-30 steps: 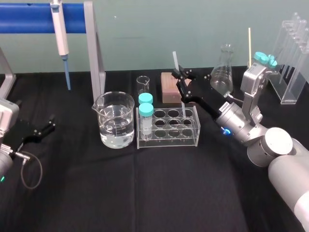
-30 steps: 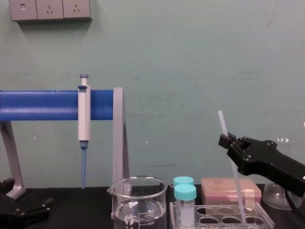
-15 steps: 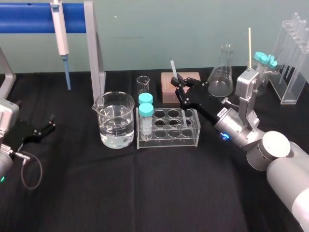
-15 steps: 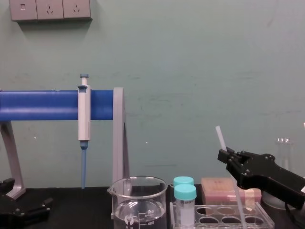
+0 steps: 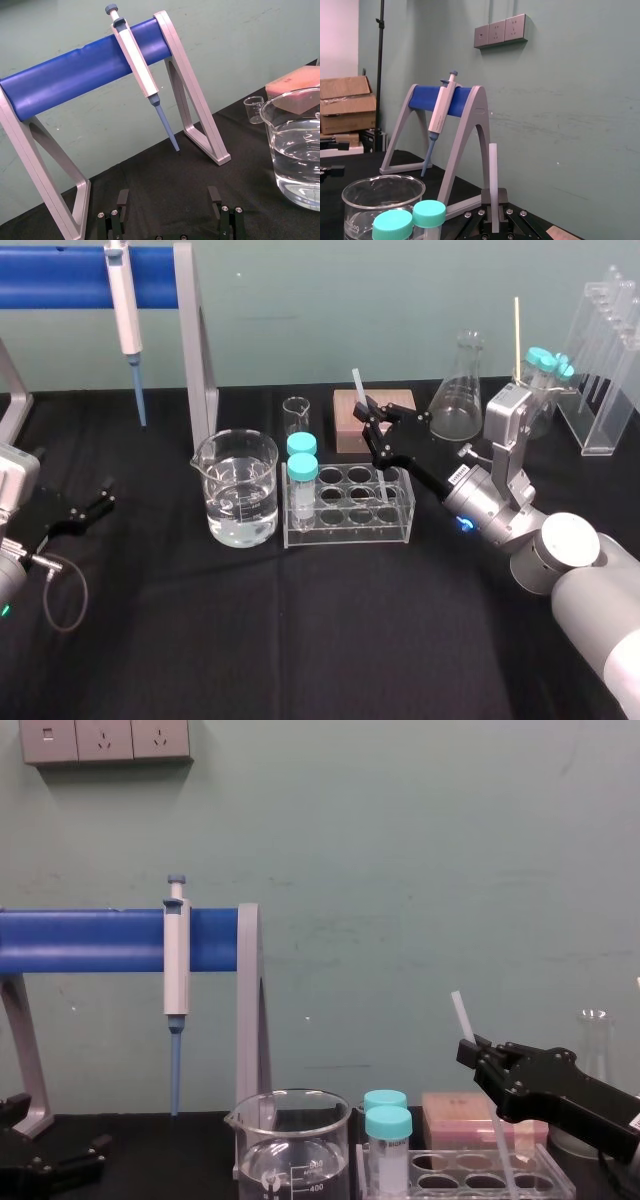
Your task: Pick up the stirring rod with one hand, then place it down.
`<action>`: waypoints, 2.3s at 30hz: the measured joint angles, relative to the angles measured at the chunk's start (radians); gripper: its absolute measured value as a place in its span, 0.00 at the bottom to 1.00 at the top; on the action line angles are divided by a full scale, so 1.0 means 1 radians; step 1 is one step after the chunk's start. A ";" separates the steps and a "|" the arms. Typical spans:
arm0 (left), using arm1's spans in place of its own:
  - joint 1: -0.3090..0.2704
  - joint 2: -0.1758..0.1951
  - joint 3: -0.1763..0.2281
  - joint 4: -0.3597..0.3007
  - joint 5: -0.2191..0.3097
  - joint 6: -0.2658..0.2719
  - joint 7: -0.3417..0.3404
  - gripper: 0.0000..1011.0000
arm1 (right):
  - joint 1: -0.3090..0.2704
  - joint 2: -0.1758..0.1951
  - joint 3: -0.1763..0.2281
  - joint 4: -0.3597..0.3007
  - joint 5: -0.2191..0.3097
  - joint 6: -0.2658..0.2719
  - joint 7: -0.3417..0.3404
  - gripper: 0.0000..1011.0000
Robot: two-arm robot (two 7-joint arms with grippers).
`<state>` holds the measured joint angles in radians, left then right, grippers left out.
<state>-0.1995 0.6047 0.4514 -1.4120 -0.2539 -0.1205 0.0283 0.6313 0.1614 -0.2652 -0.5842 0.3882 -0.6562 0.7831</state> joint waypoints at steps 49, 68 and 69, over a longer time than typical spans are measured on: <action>0.000 0.000 0.000 0.000 0.000 0.000 0.000 0.99 | 0.000 0.001 0.001 0.000 0.005 -0.001 0.006 0.99; 0.000 0.000 0.000 0.000 0.000 0.000 0.000 0.99 | -0.131 0.032 0.046 -0.272 -0.055 0.017 -0.178 0.99; 0.000 0.000 0.000 0.000 0.000 0.000 0.000 0.99 | -0.142 0.035 0.051 -0.292 -0.055 0.026 -0.186 0.99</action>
<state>-0.1995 0.6047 0.4514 -1.4120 -0.2539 -0.1205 0.0283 0.4890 0.1963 -0.2144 -0.8765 0.3332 -0.6298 0.5969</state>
